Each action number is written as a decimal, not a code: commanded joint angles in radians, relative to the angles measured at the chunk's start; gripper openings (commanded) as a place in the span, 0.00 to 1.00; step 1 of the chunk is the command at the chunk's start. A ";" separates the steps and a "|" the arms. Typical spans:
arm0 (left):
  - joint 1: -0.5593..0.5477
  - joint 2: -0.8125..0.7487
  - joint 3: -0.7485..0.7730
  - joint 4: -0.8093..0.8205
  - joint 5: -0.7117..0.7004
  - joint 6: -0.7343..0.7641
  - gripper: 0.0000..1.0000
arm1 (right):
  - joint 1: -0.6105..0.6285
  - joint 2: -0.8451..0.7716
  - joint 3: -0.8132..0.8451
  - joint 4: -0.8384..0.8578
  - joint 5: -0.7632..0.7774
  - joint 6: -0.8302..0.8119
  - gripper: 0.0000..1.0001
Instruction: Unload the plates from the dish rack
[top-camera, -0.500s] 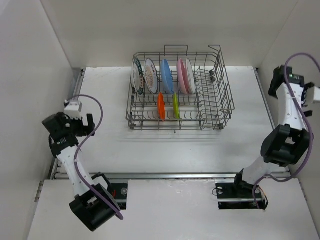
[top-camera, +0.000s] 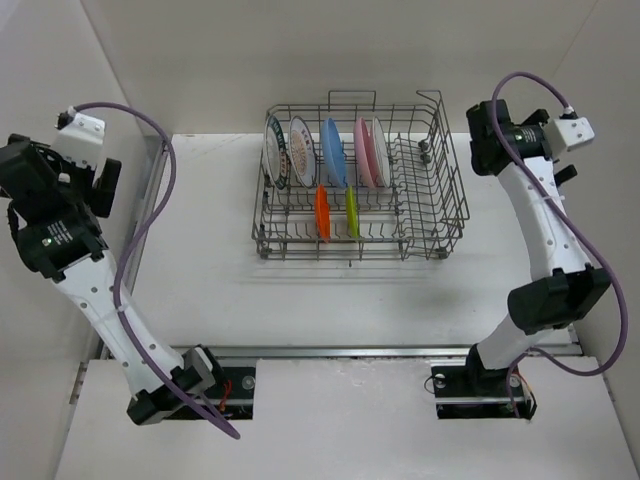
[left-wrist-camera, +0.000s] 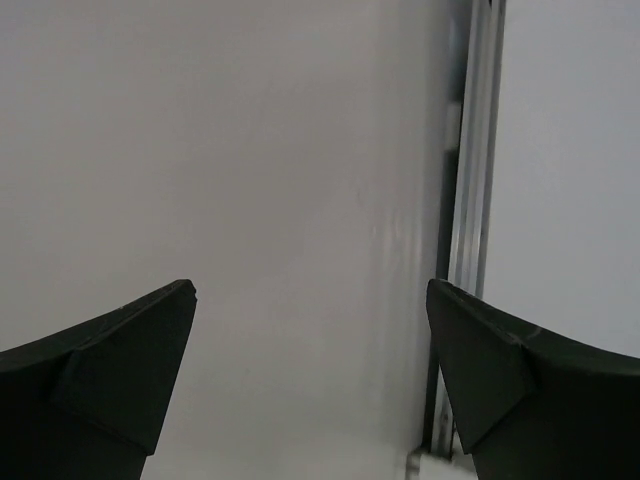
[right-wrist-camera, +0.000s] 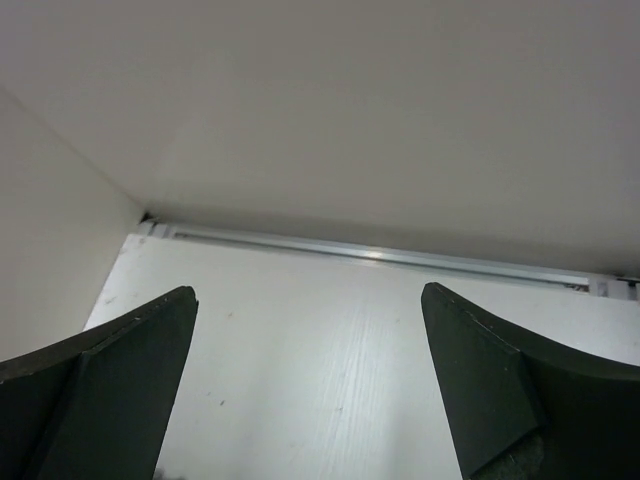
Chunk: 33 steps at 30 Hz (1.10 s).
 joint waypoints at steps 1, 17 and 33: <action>-0.005 -0.005 0.046 -0.383 -0.092 0.298 1.00 | 0.092 -0.046 0.132 0.020 0.039 -0.049 1.00; -0.158 0.377 0.533 -0.582 0.380 -0.522 0.90 | 0.117 -0.390 -0.258 0.987 -0.911 -1.065 1.00; -0.827 0.860 0.694 -0.140 -0.320 -0.676 0.85 | 0.067 0.038 -0.040 0.724 -0.831 -1.028 1.00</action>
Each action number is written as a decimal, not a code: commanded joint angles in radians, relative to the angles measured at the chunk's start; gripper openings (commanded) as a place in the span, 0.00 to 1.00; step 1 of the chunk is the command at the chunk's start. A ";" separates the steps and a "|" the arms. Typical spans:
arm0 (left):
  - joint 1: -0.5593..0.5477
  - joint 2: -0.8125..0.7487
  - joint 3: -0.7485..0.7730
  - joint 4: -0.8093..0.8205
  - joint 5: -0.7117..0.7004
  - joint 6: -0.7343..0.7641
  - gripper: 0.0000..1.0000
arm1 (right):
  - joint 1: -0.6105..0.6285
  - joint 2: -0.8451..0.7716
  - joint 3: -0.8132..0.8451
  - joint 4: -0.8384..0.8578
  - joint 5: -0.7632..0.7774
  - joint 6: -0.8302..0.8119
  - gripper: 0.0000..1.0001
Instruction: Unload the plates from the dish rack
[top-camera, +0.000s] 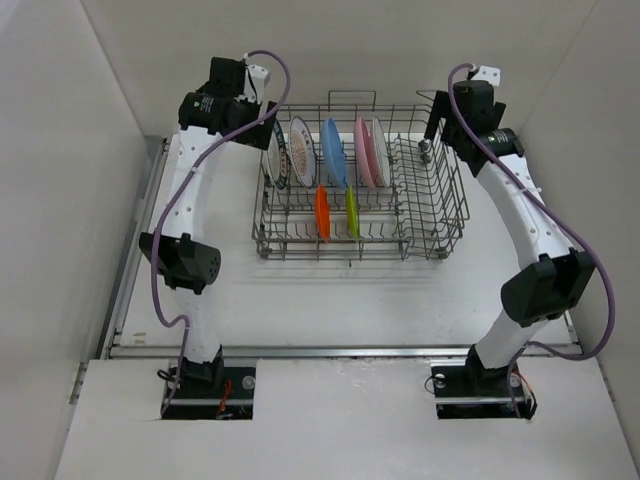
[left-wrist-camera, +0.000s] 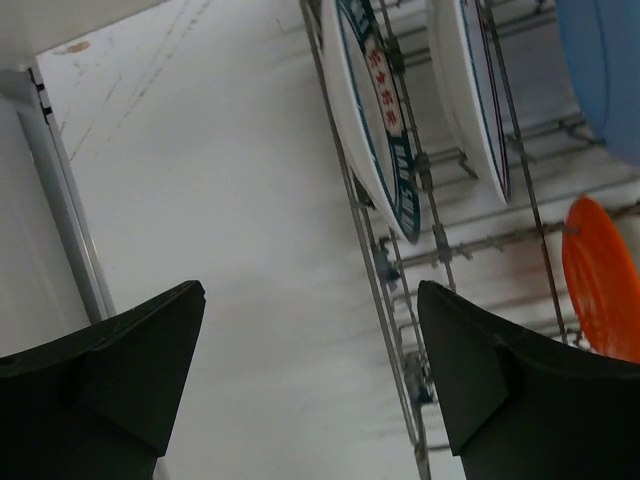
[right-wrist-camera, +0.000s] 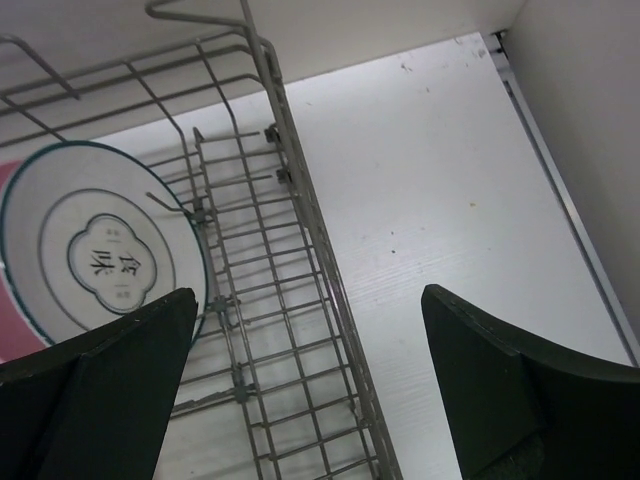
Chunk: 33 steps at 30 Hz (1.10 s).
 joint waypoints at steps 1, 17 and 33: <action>0.020 0.021 0.018 0.154 -0.077 -0.127 0.84 | -0.006 -0.008 -0.006 -0.003 0.060 0.023 1.00; -0.044 0.202 -0.035 0.235 -0.161 -0.157 0.61 | -0.006 0.094 -0.119 0.003 0.184 0.106 1.00; -0.124 0.131 -0.065 0.258 -0.277 -0.274 0.00 | -0.006 0.147 -0.130 0.003 0.202 0.106 0.95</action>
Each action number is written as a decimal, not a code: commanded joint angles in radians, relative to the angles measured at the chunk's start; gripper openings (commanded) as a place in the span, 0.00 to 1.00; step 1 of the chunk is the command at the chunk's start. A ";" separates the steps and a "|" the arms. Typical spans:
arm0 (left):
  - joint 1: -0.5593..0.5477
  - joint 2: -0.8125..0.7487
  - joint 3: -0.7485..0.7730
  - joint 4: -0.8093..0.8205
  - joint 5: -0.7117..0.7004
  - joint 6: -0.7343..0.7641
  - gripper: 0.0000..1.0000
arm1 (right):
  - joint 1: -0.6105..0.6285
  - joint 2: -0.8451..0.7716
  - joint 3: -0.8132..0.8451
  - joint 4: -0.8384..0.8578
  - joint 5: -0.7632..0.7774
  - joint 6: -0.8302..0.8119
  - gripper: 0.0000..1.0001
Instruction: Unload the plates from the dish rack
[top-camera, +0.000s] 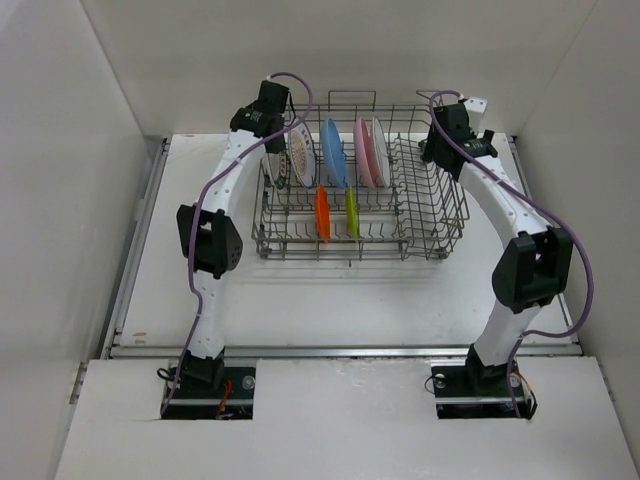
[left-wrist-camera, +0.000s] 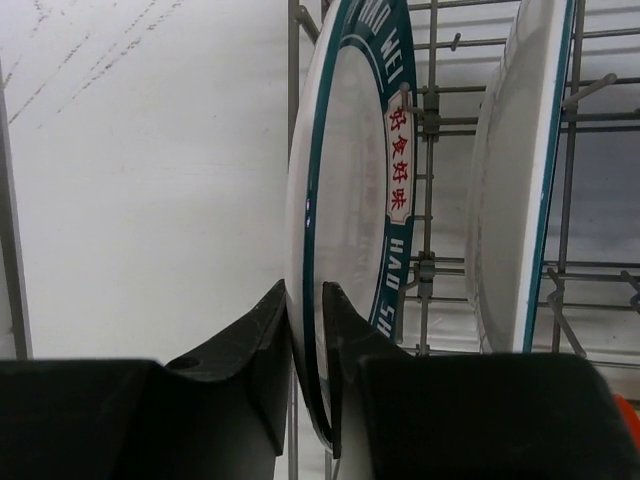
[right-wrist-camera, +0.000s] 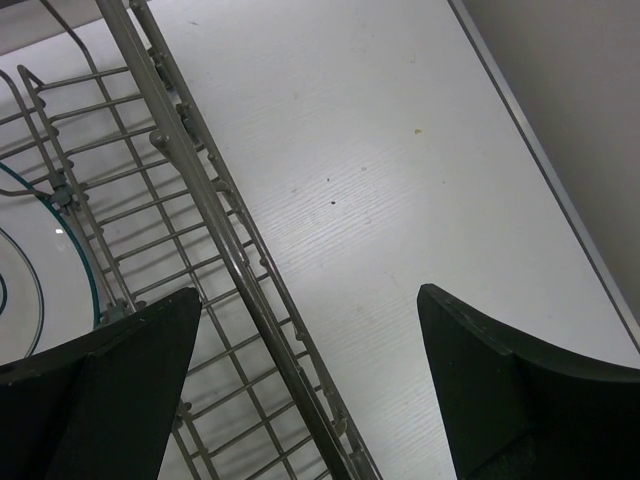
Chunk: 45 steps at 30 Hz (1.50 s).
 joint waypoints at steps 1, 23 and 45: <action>-0.036 -0.116 -0.005 0.027 -0.007 -0.035 0.00 | -0.006 0.030 0.005 0.007 0.015 0.010 0.94; -0.024 -0.339 0.123 0.068 -0.126 0.037 0.00 | 0.051 -0.098 0.120 -0.023 -0.008 -0.085 0.93; 0.639 -0.396 -0.667 0.183 0.794 -0.046 0.00 | 0.221 -0.020 0.266 0.067 -0.439 -0.133 0.63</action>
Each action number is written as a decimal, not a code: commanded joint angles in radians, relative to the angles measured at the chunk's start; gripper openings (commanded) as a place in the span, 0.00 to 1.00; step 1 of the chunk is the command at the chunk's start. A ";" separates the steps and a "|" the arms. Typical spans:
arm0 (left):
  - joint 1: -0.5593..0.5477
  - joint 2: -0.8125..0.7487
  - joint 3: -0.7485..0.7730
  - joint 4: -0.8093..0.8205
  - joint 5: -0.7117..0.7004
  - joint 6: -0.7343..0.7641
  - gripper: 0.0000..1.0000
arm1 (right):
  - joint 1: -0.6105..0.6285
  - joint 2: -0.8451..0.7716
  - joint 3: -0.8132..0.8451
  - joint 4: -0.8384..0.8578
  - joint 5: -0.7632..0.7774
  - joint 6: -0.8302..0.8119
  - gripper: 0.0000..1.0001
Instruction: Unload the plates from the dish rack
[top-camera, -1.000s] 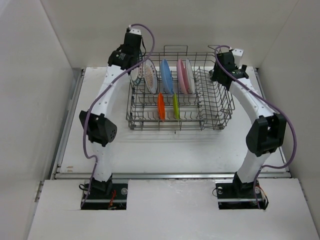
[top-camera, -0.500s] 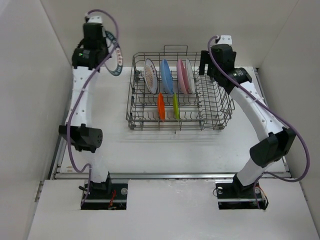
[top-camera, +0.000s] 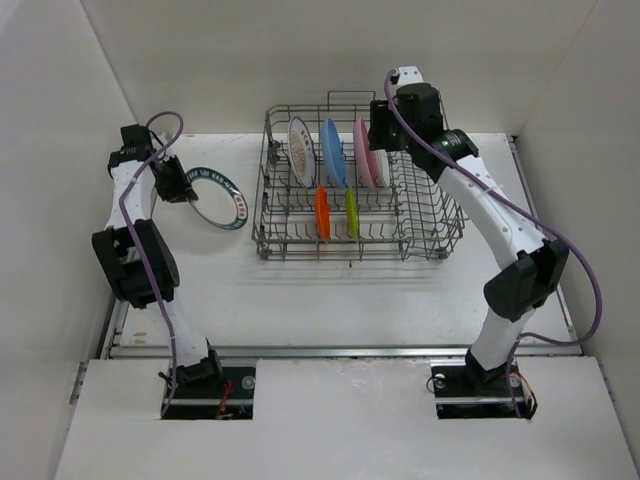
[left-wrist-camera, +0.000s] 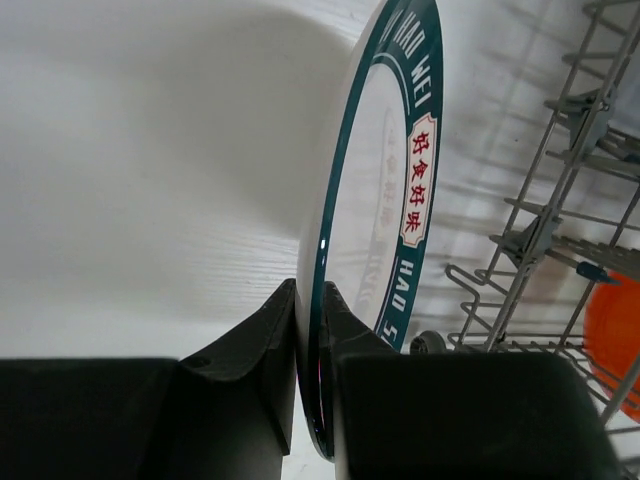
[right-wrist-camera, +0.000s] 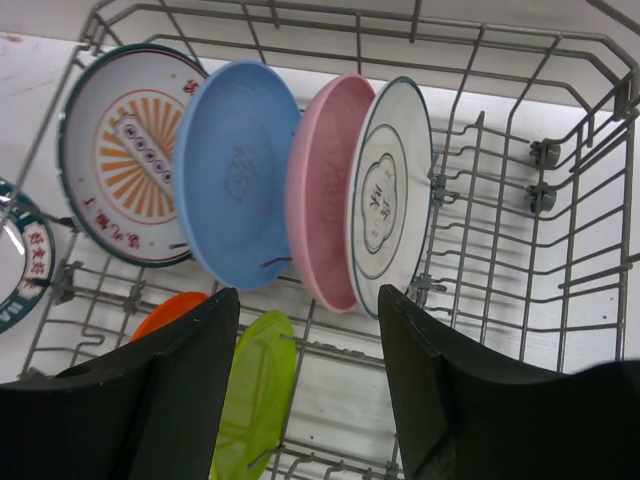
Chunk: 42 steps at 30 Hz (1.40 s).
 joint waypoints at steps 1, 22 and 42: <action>0.037 0.001 -0.009 0.111 0.175 0.018 0.00 | -0.031 0.072 0.077 0.007 -0.009 0.047 0.63; 0.080 0.205 0.054 -0.063 0.194 0.067 0.49 | -0.079 0.338 0.124 0.007 -0.062 0.080 0.30; -0.024 -0.055 0.260 -0.182 0.140 0.156 0.71 | 0.093 -0.018 0.112 0.148 0.296 -0.184 0.00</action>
